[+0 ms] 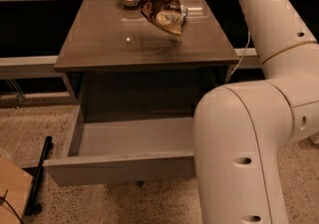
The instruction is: Pick brown chip bag from top drawer and place on counter
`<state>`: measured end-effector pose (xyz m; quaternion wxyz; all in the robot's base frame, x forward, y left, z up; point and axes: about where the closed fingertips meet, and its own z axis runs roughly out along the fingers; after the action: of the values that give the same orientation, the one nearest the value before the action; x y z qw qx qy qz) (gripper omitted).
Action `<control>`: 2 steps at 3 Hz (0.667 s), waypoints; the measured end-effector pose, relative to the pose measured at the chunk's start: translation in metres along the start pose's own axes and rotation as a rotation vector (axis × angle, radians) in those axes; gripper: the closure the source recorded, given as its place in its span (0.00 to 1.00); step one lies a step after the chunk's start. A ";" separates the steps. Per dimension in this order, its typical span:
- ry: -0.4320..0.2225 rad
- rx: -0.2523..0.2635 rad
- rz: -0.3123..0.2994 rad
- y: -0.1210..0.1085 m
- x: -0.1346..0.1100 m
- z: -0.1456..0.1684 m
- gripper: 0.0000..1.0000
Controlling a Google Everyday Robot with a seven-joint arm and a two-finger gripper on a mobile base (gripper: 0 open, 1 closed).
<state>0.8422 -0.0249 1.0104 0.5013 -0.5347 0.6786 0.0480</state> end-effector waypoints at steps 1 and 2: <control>0.001 -0.006 0.001 0.002 0.000 0.004 0.35; 0.001 -0.012 0.001 0.004 0.001 0.008 0.12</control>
Offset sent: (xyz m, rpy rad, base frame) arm 0.0009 0.0028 -0.0030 -0.0005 0.0041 0.0035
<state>0.8442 -0.0186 1.0034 0.4976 -0.5373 0.6790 0.0521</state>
